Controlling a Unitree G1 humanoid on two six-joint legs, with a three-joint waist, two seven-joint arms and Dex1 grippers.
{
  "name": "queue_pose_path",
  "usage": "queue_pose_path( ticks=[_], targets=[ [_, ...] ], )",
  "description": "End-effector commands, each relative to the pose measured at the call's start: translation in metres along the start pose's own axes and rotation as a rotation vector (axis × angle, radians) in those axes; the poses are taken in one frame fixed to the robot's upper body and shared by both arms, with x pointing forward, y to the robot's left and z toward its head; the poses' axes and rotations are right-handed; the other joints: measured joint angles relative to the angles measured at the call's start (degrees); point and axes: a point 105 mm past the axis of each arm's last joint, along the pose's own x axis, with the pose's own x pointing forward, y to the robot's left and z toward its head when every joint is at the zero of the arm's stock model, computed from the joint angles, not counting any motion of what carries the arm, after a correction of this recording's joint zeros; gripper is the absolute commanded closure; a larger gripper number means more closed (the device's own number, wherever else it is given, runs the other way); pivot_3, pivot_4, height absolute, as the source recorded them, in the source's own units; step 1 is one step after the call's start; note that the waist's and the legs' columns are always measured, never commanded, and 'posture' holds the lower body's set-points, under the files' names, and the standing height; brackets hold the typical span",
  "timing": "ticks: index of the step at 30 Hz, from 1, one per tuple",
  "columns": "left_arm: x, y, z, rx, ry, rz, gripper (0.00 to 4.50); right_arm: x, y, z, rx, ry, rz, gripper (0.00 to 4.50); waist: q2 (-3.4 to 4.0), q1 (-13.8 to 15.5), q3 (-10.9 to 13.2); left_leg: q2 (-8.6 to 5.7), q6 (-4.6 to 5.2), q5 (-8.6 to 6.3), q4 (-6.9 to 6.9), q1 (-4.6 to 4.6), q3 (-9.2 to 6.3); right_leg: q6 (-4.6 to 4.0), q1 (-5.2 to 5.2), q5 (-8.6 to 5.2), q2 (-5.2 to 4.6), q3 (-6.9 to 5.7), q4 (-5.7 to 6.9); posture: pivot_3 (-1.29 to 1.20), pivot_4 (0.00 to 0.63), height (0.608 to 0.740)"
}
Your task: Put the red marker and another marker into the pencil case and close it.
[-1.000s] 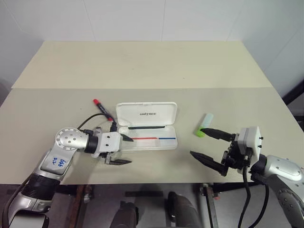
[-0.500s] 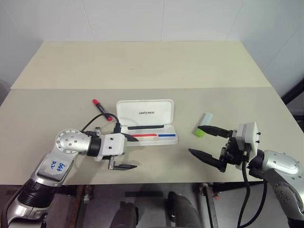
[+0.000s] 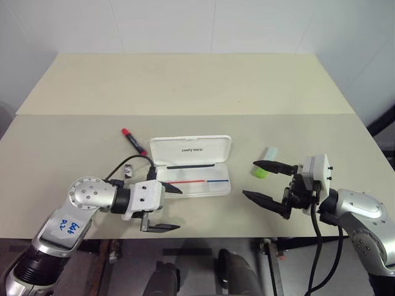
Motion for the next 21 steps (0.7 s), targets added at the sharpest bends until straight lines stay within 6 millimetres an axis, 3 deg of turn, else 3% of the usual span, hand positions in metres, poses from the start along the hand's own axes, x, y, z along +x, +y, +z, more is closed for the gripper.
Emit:
queue_pose_path(
  ticks=[1, 5, 13, 19, 21],
  targets=[
    [-0.008, 0.004, 0.021, 0.039, -0.044, 0.033, 0.02, -0.001, 0.000, 0.006, -0.027, -0.009, 0.016, 0.00, 0.00, 0.00, 0.00, 0.00, 0.00, 0.00, 0.00, 0.00, 0.00, 0.00, 0.00, 0.00, 0.00, 0.00, 0.00, 0.00, 0.150, 0.740],
    [-0.013, 0.010, 0.045, 0.035, -0.135, 0.058, 0.02, -0.001, -0.002, 0.007, -0.027, -0.005, 0.022, 0.00, 0.00, -0.01, 0.00, 0.00, 0.00, 0.00, 0.00, 0.00, 0.00, 0.00, 0.00, 0.00, 0.00, 0.00, 0.00, 0.00, 0.150, 0.740],
    [-0.027, 0.031, 0.069, -0.031, -0.273, 0.223, 0.02, 0.001, -0.005, 0.010, -0.034, -0.012, 0.026, 0.00, 0.00, -0.01, 0.00, -0.02, -0.01, 0.00, 0.00, 0.00, 0.01, 0.02, 0.00, 0.01, -0.01, 0.02, 0.04, 0.00, 0.150, 0.740],
    [-0.052, 0.060, 0.062, -0.106, -0.249, 0.513, 0.02, 0.007, 0.013, 0.020, -0.056, -0.019, 0.156, 0.00, 0.00, -0.04, 0.00, -0.01, -0.01, 0.01, 0.00, 0.02, 0.00, 0.02, 0.00, 0.01, 0.01, 0.02, 0.04, 0.00, 0.150, 0.740],
    [-0.065, 0.072, 0.058, -0.125, -0.244, 0.628, 0.02, 0.011, 0.010, 0.028, -0.076, -0.044, 0.166, 0.00, 0.00, -0.10, 0.00, -0.01, -0.01, 0.01, 0.00, 0.01, 0.00, 0.02, 0.00, 0.01, 0.01, 0.03, 0.03, 0.00, 0.150, 0.740]
  ],
)
